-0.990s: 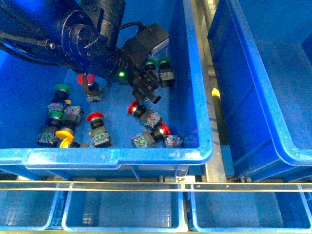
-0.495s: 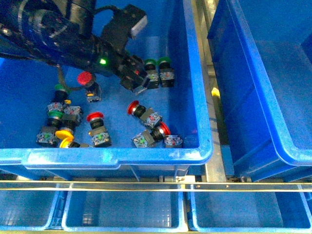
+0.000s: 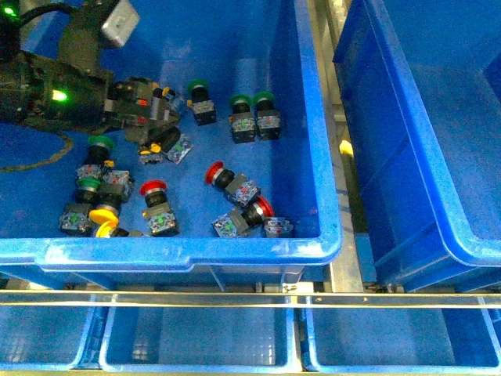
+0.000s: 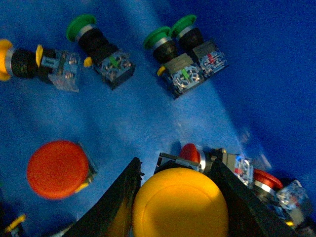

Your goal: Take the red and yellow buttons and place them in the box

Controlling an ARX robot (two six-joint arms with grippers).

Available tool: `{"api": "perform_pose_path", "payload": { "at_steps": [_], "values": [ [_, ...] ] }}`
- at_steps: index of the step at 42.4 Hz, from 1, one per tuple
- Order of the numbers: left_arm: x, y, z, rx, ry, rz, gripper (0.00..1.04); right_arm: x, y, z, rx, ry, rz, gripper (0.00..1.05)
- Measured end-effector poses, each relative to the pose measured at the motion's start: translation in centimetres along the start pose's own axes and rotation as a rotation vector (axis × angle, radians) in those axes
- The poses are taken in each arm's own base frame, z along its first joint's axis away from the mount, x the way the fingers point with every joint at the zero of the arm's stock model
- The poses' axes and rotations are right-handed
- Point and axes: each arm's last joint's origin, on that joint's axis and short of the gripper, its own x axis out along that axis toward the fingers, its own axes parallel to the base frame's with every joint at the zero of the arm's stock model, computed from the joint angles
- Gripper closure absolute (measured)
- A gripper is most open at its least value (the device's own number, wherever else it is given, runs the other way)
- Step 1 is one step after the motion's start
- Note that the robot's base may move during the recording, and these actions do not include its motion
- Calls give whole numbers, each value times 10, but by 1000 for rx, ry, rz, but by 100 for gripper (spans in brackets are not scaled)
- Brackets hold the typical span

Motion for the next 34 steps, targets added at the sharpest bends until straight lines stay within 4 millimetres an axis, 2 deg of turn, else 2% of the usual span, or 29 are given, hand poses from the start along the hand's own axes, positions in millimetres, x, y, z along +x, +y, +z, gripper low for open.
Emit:
{"api": "perform_pose_path", "payload": {
  "at_steps": [3, 9, 13, 16, 21, 26, 34],
  "values": [
    [-16, 0, 2, -98, -33, -35, 71, 0, 0, 0, 0, 0, 0, 7],
    [-53, 1, 19, -326, -117, -126, 71, 0, 0, 0, 0, 0, 0, 7],
    [-65, -3, 18, -471, -99, -212, 71, 0, 0, 0, 0, 0, 0, 7],
    [-68, -8, 13, -588, -65, -280, 71, 0, 0, 0, 0, 0, 0, 7],
    [-67, -20, 11, -689, -42, -324, 71, 0, 0, 0, 0, 0, 0, 7],
    [-63, -41, 18, -730, -42, -389, 71, 0, 0, 0, 0, 0, 0, 7],
    [-52, -90, 29, -766, 8, -491, 71, 0, 0, 0, 0, 0, 0, 7]
  ]
}}
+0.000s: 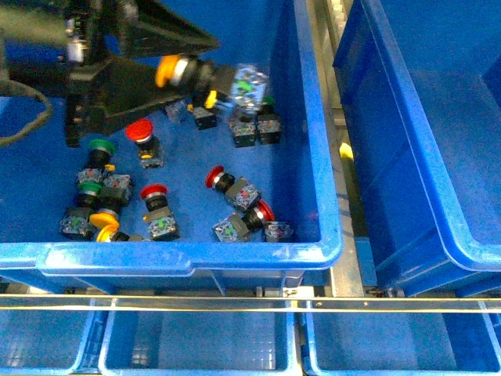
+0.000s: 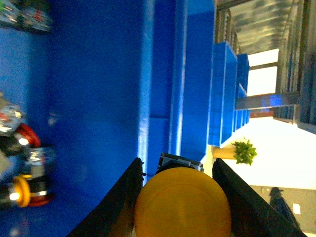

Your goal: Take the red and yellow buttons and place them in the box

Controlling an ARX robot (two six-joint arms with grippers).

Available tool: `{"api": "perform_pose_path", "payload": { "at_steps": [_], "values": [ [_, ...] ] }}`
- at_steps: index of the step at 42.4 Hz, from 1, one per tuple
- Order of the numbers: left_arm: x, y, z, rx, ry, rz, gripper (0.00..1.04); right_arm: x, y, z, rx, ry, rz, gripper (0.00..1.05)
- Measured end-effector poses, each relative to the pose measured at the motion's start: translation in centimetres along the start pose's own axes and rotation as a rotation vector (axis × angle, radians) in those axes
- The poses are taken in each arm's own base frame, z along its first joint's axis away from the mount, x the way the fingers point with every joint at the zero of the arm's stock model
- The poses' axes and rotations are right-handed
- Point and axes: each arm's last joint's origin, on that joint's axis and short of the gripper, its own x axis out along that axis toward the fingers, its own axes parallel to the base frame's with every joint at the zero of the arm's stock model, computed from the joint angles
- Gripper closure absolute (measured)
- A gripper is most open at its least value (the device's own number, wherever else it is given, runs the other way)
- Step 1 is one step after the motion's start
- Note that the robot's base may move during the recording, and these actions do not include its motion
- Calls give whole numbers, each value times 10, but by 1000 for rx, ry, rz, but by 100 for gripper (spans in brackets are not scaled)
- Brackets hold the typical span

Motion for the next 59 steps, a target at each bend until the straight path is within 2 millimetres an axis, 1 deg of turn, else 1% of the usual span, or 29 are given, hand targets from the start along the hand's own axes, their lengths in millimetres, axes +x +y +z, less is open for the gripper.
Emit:
{"api": "perform_pose_path", "payload": {
  "at_steps": [7, 14, 17, 26, 34, 39, 46, 52, 59],
  "values": [
    [25, -26, -17, -18, 59, -56, 71, 0, 0, 0, 0, 0, 0, 7],
    [45, -53, -21, -15, 67, -115, 71, 0, 0, 0, 0, 0, 0, 7],
    [57, -60, -21, -12, 68, -123, 71, 0, 0, 0, 0, 0, 0, 7],
    [87, -56, -25, -22, 85, -96, 71, 0, 0, 0, 0, 0, 0, 7],
    [106, -51, -28, -39, 95, -92, 71, 0, 0, 0, 0, 0, 0, 7],
    [121, -53, -30, -57, 95, -114, 71, 0, 0, 0, 0, 0, 0, 7],
    [140, -59, -41, -94, 125, -138, 71, 0, 0, 0, 0, 0, 0, 7],
    [148, -66, -42, -122, 115, -150, 71, 0, 0, 0, 0, 0, 0, 7],
    [149, -66, -42, -124, 114, -153, 71, 0, 0, 0, 0, 0, 0, 7]
  ]
}}
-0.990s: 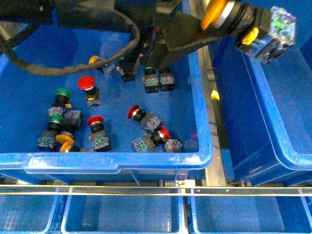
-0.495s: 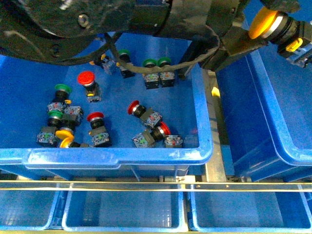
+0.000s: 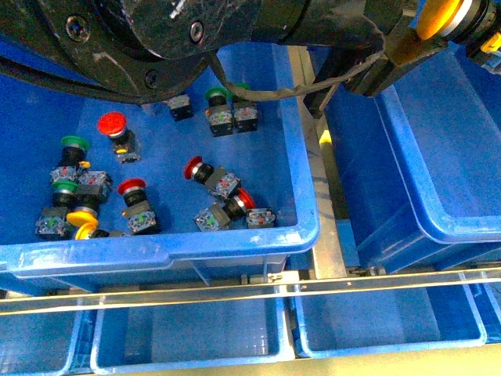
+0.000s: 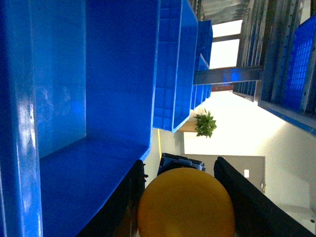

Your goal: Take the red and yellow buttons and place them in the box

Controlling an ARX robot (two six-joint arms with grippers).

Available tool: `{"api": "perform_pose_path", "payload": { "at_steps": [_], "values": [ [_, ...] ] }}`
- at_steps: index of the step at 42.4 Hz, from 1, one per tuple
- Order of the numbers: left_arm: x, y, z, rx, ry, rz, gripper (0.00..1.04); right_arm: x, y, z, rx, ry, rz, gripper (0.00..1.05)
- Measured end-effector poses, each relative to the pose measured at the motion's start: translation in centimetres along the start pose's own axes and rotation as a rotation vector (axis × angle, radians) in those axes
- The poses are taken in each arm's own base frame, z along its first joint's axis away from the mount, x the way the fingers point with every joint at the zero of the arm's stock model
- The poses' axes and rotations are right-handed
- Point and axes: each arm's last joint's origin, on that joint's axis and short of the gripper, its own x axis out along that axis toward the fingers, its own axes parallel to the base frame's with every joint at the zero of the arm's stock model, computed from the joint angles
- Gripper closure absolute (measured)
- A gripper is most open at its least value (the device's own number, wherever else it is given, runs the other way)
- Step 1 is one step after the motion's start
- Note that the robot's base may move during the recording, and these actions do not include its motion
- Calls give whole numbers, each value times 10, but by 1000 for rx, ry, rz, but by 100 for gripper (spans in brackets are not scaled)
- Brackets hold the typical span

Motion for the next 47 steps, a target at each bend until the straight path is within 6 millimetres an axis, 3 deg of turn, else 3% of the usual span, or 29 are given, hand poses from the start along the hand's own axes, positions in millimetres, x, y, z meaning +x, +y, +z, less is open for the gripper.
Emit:
{"api": "perform_pose_path", "payload": {
  "at_steps": [7, 10, 11, 14, 26, 38, 47],
  "values": [
    [0, 3, -1, -4, 1, 7, 71, 0, 0, 0, 9, 23, -23, 7],
    [-2, 7, -1, -9, -1, 16, 71, 2, 0, 0, 2, 273, -220, 7],
    [-3, 10, -1, -13, -1, 22, 71, 5, -1, 1, -70, 433, -337, 7],
    [-4, 10, -2, -11, 1, 25, 71, 13, -2, 1, -182, 566, -419, 7],
    [-5, 13, -1, -5, 0, 38, 71, 41, 2, 15, -459, 617, -170, 7],
    [-4, 13, -3, -2, -2, 50, 71, 68, 14, 39, -571, 617, 141, 7],
    [-3, 14, -4, -2, -9, 54, 71, 86, 16, 41, -625, 632, 320, 7]
  ]
}}
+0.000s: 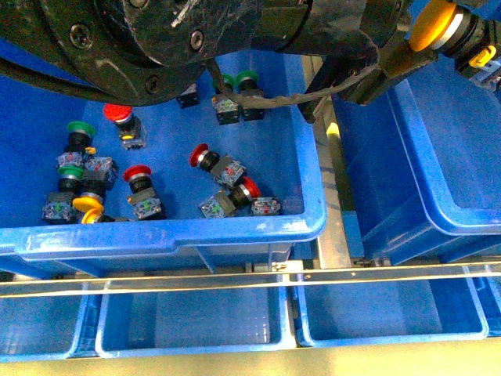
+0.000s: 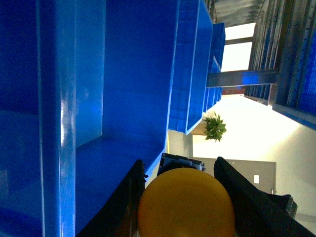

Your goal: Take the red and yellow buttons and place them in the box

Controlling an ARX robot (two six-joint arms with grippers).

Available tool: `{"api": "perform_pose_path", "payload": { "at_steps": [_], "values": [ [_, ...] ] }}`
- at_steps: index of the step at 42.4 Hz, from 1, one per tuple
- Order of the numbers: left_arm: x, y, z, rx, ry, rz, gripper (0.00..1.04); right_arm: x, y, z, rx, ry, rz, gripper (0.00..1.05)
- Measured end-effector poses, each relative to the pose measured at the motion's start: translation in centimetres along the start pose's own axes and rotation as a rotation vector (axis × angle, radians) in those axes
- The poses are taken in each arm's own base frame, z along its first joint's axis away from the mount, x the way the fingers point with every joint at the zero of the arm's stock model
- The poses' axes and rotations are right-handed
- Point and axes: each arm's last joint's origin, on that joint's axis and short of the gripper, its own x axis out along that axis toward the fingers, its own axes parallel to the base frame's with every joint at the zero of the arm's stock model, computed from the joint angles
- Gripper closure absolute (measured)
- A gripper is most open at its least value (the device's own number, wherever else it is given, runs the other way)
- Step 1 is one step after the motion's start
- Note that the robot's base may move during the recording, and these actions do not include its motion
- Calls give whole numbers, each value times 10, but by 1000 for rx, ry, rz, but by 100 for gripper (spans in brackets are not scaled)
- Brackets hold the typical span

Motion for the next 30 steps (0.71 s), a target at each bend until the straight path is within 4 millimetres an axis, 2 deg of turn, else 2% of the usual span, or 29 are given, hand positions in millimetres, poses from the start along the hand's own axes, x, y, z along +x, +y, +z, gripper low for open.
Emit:
{"api": "perform_pose_path", "payload": {
  "at_steps": [23, 30],
  "values": [
    [2, 2, -1, -4, -2, -7, 71, 38, -11, 17, -171, -26, 143, 7],
    [3, 5, -2, -6, 1, -2, 71, 42, -4, 32, -226, -73, 206, 7]
  ]
}}
